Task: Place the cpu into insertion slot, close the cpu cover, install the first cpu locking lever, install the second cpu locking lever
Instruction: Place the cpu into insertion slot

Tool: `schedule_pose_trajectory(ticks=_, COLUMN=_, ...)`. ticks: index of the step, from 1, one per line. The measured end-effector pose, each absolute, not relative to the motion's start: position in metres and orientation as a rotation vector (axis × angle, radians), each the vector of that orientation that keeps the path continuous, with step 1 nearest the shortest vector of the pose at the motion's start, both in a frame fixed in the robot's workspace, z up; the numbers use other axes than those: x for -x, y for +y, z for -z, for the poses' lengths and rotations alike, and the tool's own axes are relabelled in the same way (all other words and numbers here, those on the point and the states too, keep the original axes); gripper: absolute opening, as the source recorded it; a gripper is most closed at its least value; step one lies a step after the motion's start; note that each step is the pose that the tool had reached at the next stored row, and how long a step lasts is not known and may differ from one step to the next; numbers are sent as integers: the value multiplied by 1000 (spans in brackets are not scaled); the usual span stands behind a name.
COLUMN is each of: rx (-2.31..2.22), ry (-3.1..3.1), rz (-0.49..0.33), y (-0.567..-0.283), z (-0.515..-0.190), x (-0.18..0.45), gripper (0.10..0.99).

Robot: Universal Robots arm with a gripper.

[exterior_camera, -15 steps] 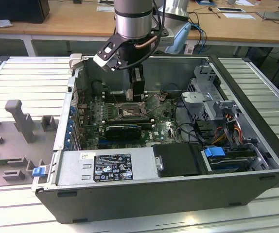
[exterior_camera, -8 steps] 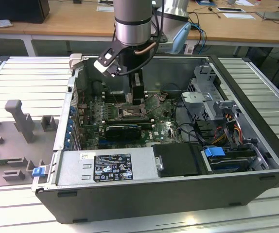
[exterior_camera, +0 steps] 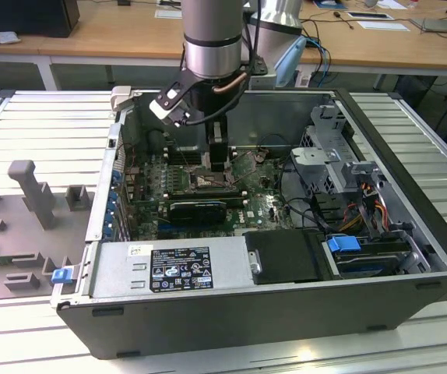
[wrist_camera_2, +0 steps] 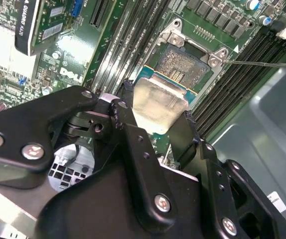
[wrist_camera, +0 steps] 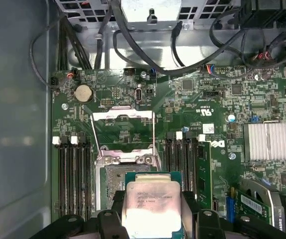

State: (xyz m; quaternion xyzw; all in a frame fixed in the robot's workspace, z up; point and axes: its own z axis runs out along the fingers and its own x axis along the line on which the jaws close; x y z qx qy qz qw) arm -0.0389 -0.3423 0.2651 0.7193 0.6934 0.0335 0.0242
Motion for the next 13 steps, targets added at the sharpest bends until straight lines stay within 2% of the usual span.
schedule_pose_trajectory(ticks=13, rx=-2153, ry=2219, rz=-111, y=-329, z=-226, x=44, gripper=525)
